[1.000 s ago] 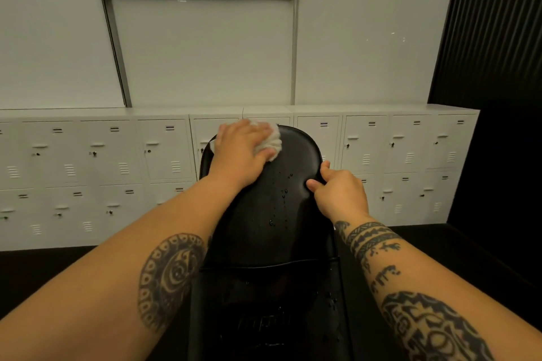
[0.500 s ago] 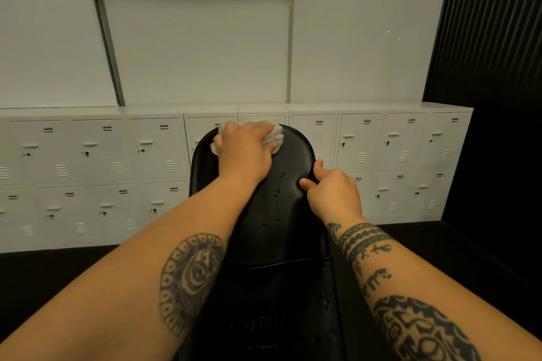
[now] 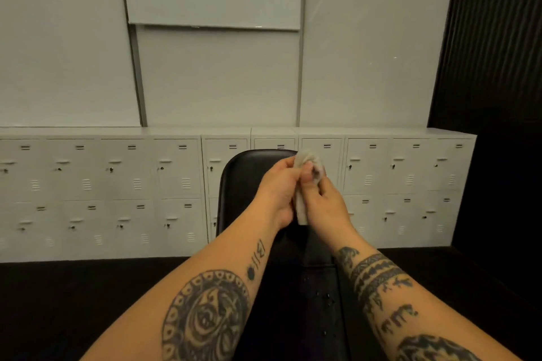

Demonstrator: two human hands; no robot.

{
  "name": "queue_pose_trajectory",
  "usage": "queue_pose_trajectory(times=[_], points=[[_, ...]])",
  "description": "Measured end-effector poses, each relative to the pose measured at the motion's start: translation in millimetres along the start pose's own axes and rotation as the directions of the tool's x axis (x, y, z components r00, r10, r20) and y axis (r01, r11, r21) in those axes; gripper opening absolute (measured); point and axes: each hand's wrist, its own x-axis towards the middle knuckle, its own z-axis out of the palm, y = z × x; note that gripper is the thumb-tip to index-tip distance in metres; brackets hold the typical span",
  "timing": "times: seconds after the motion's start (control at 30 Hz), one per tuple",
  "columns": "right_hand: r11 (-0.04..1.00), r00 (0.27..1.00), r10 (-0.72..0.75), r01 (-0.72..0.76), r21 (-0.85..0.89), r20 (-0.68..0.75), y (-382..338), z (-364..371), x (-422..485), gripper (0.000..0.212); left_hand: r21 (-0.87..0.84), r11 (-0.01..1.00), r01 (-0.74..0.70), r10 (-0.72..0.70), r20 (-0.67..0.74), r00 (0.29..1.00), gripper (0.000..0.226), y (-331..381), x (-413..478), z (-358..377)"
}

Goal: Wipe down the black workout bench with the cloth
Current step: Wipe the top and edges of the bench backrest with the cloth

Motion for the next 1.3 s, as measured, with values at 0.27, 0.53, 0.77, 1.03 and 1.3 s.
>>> queue_pose_trajectory(times=[0.27,0.53,0.77,1.03,1.3], points=[[0.92,0.971,-0.146,0.062,-0.388,-0.19,5,1,22,0.021,0.48,0.875,-0.062,0.093,-0.042,0.995,0.036,26,-16,-63],[0.602,0.985,-0.149,0.021,-0.798,-0.086,32,15,50,0.043,0.633,0.753,0.179,0.019,-0.293,0.956,0.071,-18,20,-133],[0.423,0.898,-0.364,0.396,-0.815,0.248,57,25,38,0.045,0.75,0.6,0.279,0.1,-0.416,0.904,0.073,-30,27,-117],[0.476,0.968,-0.239,0.188,-0.859,0.079,41,13,56,0.045,0.745,0.618,0.25,0.102,-0.391,0.915,0.077,-28,23,-120],[0.476,0.923,-0.262,0.377,-0.795,0.281,57,6,41,0.039,0.78,0.552,0.296,0.145,-0.44,0.886,0.076,-29,20,-112]])
